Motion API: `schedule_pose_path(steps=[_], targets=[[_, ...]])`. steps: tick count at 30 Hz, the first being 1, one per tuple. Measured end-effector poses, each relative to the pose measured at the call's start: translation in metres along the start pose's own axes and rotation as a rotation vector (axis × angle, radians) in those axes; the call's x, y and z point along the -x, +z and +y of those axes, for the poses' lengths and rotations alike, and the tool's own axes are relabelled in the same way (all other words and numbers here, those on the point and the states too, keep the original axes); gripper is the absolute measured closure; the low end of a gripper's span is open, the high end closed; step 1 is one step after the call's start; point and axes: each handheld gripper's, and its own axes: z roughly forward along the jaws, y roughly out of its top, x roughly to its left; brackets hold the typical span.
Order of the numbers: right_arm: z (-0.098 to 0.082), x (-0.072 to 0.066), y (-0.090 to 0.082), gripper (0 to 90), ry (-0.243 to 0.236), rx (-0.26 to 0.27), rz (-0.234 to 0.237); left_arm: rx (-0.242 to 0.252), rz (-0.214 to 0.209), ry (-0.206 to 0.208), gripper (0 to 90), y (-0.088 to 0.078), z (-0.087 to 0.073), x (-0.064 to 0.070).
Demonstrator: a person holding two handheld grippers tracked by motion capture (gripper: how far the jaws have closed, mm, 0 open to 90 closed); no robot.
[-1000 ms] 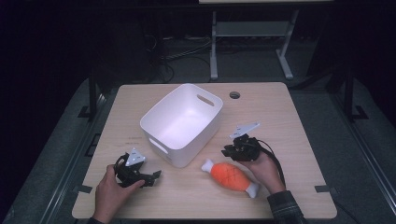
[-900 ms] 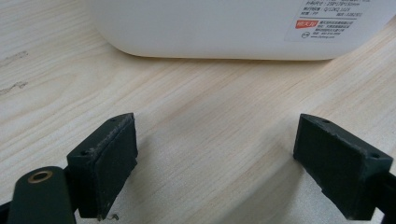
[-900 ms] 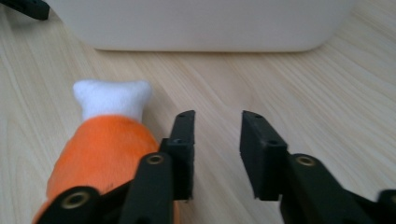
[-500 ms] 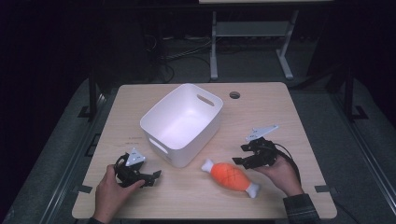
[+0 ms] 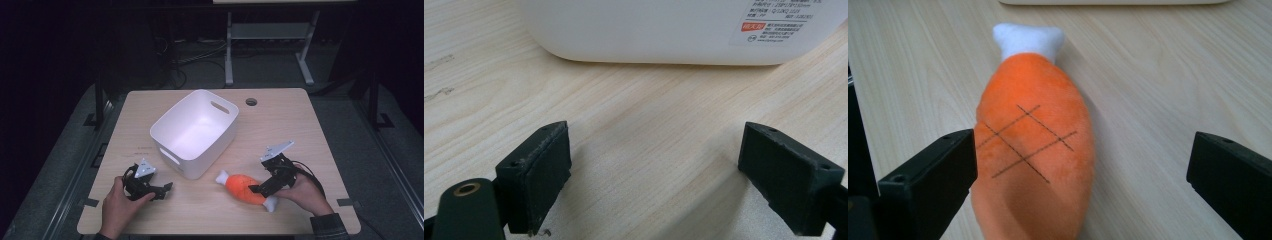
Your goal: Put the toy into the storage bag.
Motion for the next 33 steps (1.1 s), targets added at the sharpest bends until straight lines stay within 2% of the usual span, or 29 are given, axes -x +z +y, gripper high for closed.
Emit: schedule_pose_path(steps=[5, 8, 17, 33], targets=[[0.004, -0.007, 0.005, 0.0, -0.020, -0.005, 0.026, -0.001, 0.000, 0.001, 12.6, 0.000, 0.000, 0.000], [0.006, -0.010, 0.008, 0.0, -0.033, -0.014, 0.025, 0.000, 0.000, 0.000, 12.6, 0.000, 0.000, 0.000], [0.009, -0.019, 0.025, 0.0, -0.064, -0.044, 0.062, -0.001, 0.000, 0.002, 12.6, 0.000, 0.000, 0.000], [0.003, -0.021, 0.055, 0.0, -0.094, -0.103, 0.038, -0.001, 0.000, 0.002, 12.6, 0.000, 0.000, 0.000]])
